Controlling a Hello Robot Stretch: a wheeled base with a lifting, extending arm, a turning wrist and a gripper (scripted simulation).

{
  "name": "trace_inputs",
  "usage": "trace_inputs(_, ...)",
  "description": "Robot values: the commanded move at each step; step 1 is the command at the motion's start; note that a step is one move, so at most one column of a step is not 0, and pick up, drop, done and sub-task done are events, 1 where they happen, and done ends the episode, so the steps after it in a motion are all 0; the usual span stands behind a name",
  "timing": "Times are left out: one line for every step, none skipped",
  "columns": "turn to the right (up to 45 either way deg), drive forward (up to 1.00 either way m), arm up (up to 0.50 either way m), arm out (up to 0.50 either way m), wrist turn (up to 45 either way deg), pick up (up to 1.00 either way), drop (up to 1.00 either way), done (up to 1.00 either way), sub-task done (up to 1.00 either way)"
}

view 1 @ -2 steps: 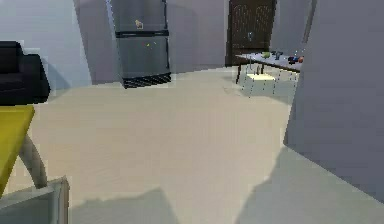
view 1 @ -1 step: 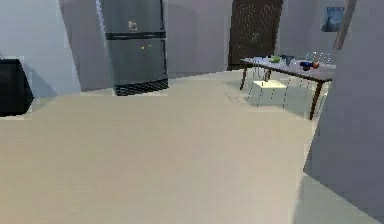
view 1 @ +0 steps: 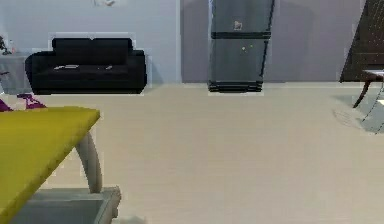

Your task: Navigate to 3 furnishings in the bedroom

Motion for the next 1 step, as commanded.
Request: trace_inputs(0.0,0.05,0.00,0.00,0.0,0.00,0.00,0.00,0.00)
